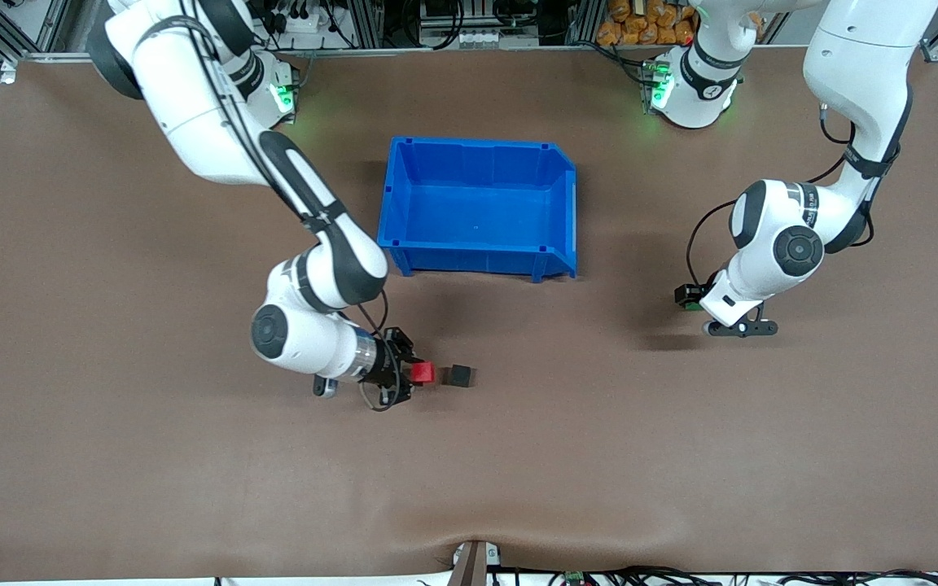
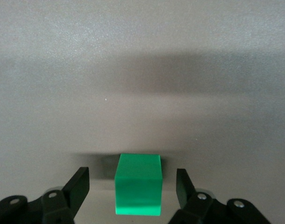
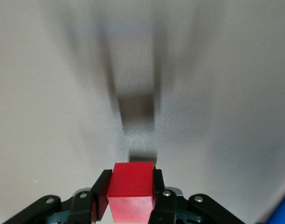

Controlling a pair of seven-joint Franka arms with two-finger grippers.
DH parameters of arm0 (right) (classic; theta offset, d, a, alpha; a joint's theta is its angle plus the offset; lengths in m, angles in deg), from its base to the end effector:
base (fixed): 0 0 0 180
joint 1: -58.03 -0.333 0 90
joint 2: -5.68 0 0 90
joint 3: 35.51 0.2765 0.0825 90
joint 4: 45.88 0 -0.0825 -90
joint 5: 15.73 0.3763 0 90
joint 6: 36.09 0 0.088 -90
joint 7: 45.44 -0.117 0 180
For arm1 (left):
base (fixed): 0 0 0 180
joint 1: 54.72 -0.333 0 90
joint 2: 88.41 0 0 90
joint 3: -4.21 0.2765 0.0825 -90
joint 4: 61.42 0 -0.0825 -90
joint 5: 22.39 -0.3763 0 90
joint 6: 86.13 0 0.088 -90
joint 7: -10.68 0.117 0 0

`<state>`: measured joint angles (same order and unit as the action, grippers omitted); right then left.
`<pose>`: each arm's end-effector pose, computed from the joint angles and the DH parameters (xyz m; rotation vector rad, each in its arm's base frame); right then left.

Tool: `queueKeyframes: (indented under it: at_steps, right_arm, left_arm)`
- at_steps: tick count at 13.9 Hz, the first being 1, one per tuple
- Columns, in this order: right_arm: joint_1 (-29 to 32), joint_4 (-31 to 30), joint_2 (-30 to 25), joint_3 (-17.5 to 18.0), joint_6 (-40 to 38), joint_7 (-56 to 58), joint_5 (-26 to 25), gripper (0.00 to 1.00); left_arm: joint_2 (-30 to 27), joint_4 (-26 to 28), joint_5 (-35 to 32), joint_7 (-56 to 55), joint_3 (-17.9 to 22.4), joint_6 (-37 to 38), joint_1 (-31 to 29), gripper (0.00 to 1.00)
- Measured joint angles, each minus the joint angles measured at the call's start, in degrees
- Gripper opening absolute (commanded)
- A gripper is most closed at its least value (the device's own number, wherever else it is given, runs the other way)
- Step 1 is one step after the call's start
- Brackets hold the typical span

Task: Attach green and red cubes to black cube
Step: 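Place the red cube against the black cube and open the right gripper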

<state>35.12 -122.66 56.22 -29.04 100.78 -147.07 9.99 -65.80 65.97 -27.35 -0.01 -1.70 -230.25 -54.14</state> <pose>0.6349 0.3460 0.1864 -1.9270 2.0157 0.4406 0.5143 -0.0620 0.1476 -3.1160 -0.0101 0.1513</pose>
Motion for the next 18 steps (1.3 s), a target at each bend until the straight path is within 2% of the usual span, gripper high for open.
queueKeyframes:
  at_steps: [4, 13, 15, 18]
  right_arm:
    - [-1.9, -0.1, 1.8, -0.4, 3.7, -0.6, 0.0, 0.0]
    - [-4.3, -0.2, 3.9, -0.5, 8.1, -0.7, 0.0, 0.0]
    - [-4.8, -0.2, 3.9, -0.5, 8.2, -0.7, 0.0, 0.0]
    - [-5.5, -0.2, 3.9, -0.5, 8.3, -0.7, 0.0, 0.0]
  left_arm:
    - [0.5, -0.3, 0.0, 0.0, 0.0, -0.5, 0.0, 0.76]
    - [1.8, -1.1, 0.0, -0.1, 0.0, -1.8, 0.0, 0.74]
    - [2.0, -1.3, 0.0, -0.6, 0.0, -1.8, 0.0, 0.71]
    - [2.2, -1.4, 0.0, -0.7, -0.1, -1.8, 0.1, 0.61]
